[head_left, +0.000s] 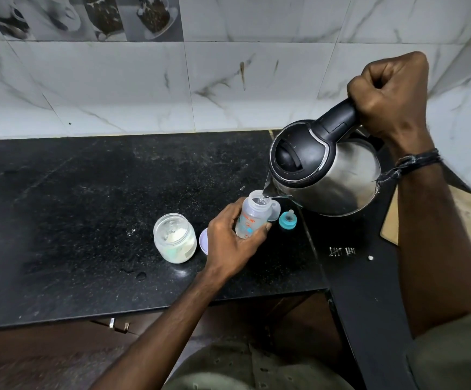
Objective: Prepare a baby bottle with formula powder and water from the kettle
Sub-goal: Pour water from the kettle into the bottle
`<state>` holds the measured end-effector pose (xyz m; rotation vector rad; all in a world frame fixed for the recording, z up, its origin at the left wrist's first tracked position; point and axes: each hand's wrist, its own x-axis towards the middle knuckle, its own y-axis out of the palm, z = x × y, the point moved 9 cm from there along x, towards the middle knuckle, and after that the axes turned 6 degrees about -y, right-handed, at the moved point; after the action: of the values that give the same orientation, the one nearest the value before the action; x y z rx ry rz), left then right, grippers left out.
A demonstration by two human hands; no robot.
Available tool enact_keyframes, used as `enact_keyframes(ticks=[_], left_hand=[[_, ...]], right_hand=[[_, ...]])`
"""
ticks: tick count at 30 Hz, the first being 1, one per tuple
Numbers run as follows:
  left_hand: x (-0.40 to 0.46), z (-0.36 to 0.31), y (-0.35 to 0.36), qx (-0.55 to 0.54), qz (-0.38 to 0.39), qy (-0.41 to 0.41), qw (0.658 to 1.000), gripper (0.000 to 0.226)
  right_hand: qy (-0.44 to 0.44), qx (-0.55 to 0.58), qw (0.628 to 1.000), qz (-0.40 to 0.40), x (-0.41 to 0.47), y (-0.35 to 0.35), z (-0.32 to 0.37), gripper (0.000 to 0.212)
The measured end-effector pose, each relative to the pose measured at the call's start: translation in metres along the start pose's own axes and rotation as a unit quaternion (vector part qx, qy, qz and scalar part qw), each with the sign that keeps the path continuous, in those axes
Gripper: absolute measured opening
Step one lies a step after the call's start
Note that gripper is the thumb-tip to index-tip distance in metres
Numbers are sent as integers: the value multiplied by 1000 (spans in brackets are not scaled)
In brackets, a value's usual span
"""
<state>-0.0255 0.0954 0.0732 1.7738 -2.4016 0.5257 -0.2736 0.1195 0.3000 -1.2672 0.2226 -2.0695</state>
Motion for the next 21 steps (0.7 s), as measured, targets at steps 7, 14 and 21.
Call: enact_keyframes(ticks=[7,14,21], left_hand=[[-1,1,0,-1,1,-2,1000,49],[-1,2,0,2,0,-5,1000,49],[0,1,1,-5,2,-2,1000,50]], right_hand=[[0,-3,1000,-2,0,0,0,33],[3,-2,1000,-1,-1,-1,0,31],[1,-7,1000,-1,1,-3,0,31]])
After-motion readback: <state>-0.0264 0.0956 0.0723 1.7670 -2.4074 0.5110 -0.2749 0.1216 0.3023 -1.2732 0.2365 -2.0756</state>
